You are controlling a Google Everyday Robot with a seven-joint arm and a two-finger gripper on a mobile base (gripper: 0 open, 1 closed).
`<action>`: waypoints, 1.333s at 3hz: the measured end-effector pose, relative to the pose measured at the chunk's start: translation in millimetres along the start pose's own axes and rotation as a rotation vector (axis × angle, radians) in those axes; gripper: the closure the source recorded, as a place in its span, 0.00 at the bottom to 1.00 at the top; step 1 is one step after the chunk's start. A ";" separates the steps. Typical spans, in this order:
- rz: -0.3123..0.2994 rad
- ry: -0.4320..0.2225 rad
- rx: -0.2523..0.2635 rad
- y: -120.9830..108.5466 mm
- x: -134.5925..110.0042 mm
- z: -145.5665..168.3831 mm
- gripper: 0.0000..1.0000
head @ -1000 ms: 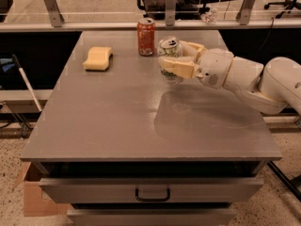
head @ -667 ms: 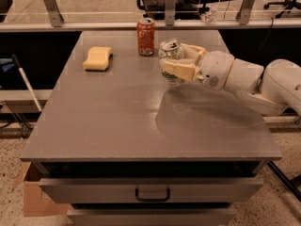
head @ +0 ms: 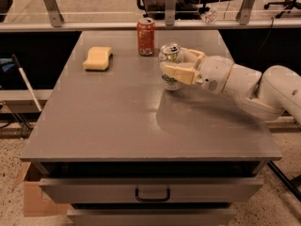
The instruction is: Place 7up can upright
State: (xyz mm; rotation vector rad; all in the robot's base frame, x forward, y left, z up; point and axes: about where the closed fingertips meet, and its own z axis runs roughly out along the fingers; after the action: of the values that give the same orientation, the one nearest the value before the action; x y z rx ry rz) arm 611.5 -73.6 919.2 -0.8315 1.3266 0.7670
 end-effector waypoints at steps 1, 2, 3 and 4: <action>0.013 0.019 0.000 0.3 2.5 -0.9 0.30; 0.021 0.051 0.000 1.5 5.0 -3.5 0.01; 0.023 0.068 0.000 2.2 6.1 -5.4 0.00; 0.016 0.097 0.019 2.5 4.4 -17.8 0.00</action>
Offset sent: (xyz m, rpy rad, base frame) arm -0.0028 -0.0092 -0.0088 -0.0456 0.0622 -0.0153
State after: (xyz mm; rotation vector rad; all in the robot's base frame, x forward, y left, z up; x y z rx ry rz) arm 600.8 -87.6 913.7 -0.8525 1.4265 0.7328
